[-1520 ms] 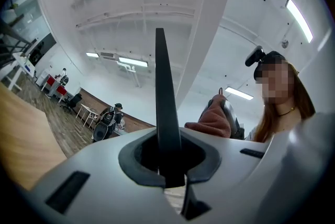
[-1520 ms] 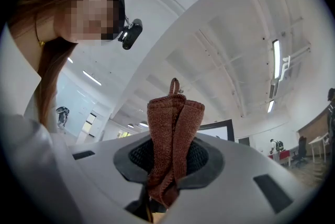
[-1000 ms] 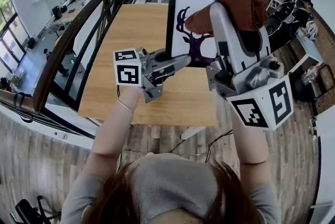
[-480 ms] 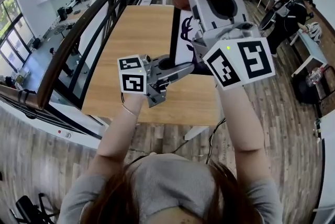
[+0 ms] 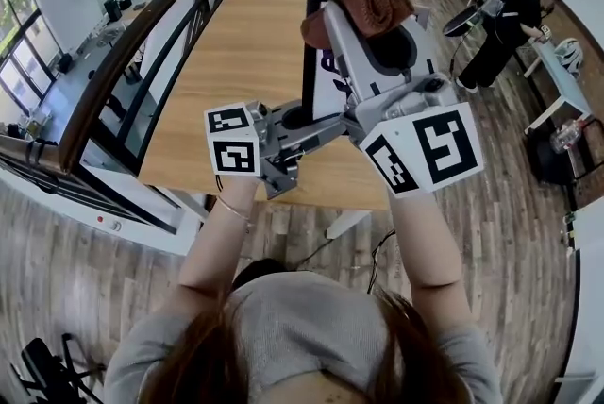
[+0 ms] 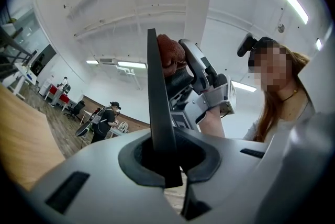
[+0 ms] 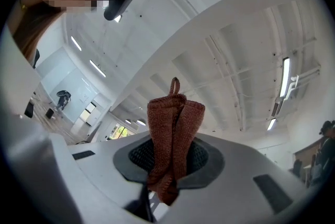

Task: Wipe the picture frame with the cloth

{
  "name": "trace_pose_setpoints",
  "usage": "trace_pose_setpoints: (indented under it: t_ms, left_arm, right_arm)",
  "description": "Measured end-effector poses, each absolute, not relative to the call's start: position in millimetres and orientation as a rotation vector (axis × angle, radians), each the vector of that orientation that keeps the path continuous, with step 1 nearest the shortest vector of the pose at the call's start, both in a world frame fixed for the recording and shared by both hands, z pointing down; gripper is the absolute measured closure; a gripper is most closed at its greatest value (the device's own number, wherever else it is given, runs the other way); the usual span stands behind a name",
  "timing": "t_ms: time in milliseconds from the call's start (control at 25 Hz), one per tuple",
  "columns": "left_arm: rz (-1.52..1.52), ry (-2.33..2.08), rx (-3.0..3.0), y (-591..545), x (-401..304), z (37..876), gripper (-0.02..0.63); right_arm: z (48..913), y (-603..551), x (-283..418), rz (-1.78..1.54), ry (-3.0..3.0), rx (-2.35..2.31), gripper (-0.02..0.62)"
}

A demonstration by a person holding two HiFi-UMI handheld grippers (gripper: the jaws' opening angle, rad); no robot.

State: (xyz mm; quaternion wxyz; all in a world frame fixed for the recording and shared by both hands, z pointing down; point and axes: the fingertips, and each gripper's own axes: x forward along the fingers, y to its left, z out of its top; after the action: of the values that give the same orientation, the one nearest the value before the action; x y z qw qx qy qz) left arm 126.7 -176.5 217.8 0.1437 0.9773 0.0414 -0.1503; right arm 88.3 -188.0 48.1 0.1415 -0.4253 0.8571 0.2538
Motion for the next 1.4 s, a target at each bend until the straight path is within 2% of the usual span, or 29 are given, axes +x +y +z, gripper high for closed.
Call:
trace_pose_setpoints:
  t_ms: [560,800,1400]
  left_arm:
    - [-0.439,0.096,2.772,-161,132,231,0.560]
    - [-0.458,0.071,2.747,-168,122,235,0.560]
    - [-0.433,0.071,2.758,-175,108,235,0.560]
  right_arm:
    - [115,-160,88,0.770,2.608,-1.312,0.499]
    - [140,-163,79,0.625,2.688,-1.274,0.499]
    - [167,-137,56,0.557,2.802,-1.226,0.499]
